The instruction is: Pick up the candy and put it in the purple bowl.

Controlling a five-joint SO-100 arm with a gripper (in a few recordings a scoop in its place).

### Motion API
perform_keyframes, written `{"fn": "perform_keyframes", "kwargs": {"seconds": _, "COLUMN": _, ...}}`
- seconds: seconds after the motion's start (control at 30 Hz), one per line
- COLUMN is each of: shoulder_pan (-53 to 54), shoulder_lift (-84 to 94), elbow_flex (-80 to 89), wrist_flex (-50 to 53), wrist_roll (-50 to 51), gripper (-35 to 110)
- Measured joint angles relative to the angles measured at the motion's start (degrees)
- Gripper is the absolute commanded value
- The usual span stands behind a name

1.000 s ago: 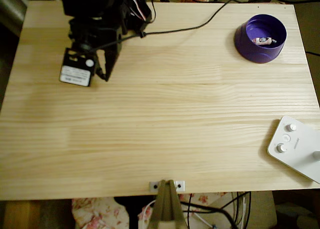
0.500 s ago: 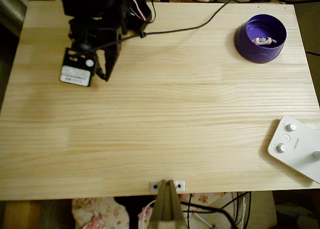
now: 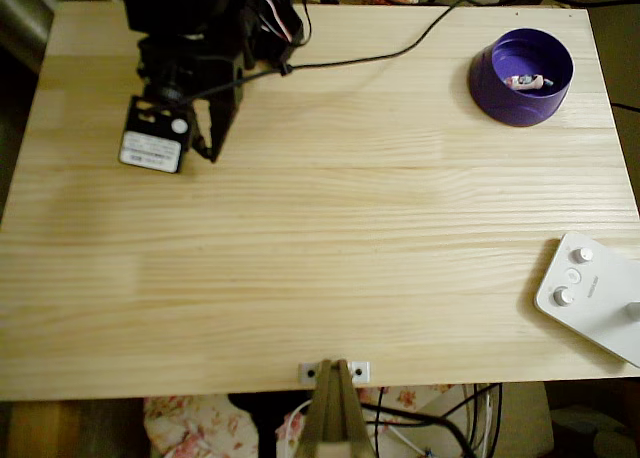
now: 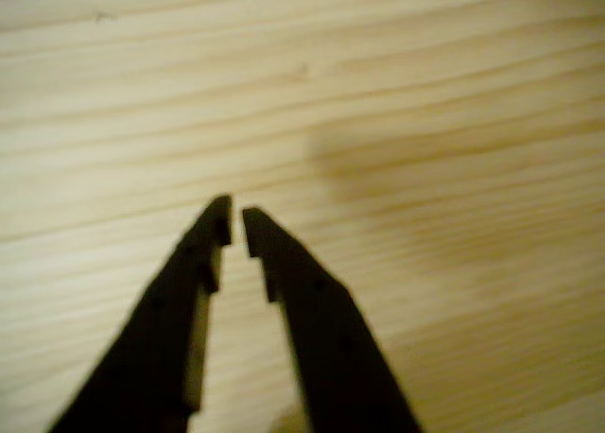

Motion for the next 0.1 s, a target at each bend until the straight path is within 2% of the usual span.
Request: {"fn": "perform_keyframes", "kwargs": {"seconds": 0.1, "shoulder_pan": 0.0, "shoulder_lift": 0.0, "elbow_flex": 0.0, "wrist_flex": 0.0, "wrist_roll": 0.0, "gripper": -1}}
